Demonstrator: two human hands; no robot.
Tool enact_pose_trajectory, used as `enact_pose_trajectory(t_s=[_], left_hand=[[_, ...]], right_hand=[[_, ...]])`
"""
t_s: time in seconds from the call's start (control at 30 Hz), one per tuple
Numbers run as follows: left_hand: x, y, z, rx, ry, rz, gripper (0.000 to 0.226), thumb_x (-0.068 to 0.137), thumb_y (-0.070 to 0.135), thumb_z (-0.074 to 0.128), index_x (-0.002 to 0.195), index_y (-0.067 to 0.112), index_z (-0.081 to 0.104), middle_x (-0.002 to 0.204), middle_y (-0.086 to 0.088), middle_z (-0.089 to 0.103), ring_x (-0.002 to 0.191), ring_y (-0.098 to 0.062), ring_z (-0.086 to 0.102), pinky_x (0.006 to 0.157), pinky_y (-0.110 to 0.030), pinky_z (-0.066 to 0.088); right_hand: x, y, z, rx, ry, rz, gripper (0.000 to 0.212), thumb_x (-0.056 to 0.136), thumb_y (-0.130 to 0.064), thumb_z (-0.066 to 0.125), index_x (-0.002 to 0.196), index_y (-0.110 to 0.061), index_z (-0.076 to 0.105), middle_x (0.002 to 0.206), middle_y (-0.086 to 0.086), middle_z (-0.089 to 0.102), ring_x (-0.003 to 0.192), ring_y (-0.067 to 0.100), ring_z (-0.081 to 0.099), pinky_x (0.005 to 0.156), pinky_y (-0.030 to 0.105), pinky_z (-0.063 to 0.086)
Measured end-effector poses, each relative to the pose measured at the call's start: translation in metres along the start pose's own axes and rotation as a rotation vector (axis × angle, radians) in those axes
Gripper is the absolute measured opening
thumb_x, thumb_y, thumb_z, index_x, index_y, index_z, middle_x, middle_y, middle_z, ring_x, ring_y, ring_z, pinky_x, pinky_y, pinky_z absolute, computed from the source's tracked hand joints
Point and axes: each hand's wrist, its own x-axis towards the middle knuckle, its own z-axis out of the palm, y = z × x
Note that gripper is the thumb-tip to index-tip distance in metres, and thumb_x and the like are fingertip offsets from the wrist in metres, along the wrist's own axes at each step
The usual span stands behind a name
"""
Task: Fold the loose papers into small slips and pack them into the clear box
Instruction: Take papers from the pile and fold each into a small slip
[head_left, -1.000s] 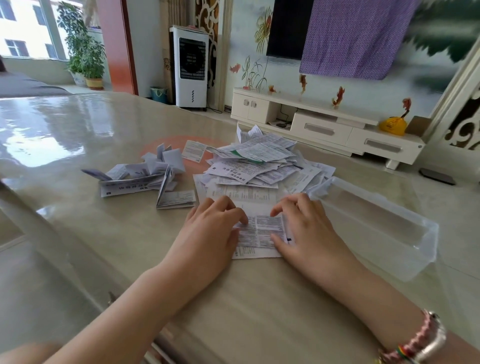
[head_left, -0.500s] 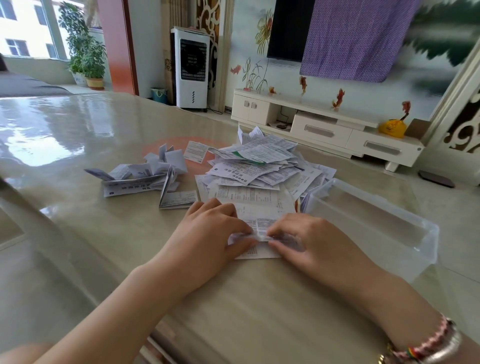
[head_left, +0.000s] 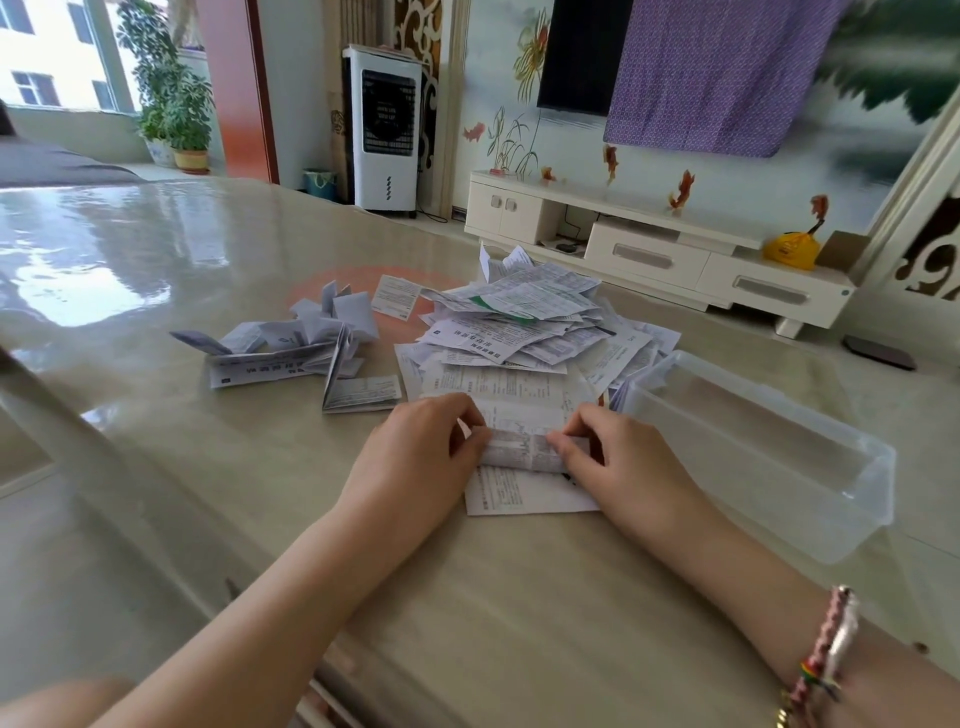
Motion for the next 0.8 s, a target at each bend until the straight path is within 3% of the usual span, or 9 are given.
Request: enact_pose_trajectory(t_s=[0.2,0.4,0.53,0.63,0.8], left_hand=[[-0.001,0.008,0.003,0.095,-0.013,-0.022,0.015,0.097,0.038,0.046,0.095,0.023,0.048,0.081,0.007,0.052,0.087,-0.020,0.051,0.068,-0.032,0.035],[-0.004,0.013,0.002,0.240,0.041,0.055,0.019,0.097,0.035,0.049,0.112,0.024,0.044,0.111,0.005,0.052,0.107,-0.021,0.049,0.090,-0.033,0.039],[-0.004,0.009,0.007,0.290,0.072,0.249,0.012,0.083,0.014,0.065,0.092,0.022,0.066,0.096,0.004,0.057,0.093,-0.024,0.054,0.081,-0.035,0.042],[-0.004,0.007,0.009,0.317,0.117,0.290,0.016,0.083,0.027,0.056,0.077,0.024,0.070,0.080,0.008,0.059,0.081,-0.021,0.057,0.072,-0.032,0.043],[-0.002,0.006,0.009,0.262,0.077,0.267,0.015,0.090,0.031,0.059,0.089,0.024,0.072,0.088,0.009,0.060,0.093,-0.020,0.051,0.079,-0.030,0.034]], right_hand=[[0.006,-0.007,0.007,-0.182,-0.014,-0.003,0.021,0.099,-0.034,0.047,0.090,-0.016,0.045,0.088,0.001,0.058,0.085,0.018,0.052,0.063,0.029,0.030],[0.006,-0.010,0.009,-0.271,0.004,-0.016,0.021,0.099,-0.037,0.045,0.096,-0.018,0.037,0.095,0.000,0.054,0.089,0.020,0.053,0.066,0.029,0.032],[0.007,-0.011,0.008,-0.287,0.012,-0.010,0.020,0.098,-0.036,0.046,0.098,-0.020,0.034,0.104,0.001,0.050,0.093,0.020,0.053,0.067,0.029,0.032],[0.007,-0.010,0.008,-0.323,0.012,-0.014,0.019,0.098,-0.035,0.046,0.100,-0.019,0.037,0.107,0.000,0.044,0.095,0.019,0.051,0.068,0.028,0.033],[0.004,-0.005,0.002,-0.288,0.037,-0.231,0.017,0.092,-0.036,0.058,0.096,-0.019,0.058,0.099,-0.004,0.050,0.097,0.016,0.048,0.080,0.032,0.042]])
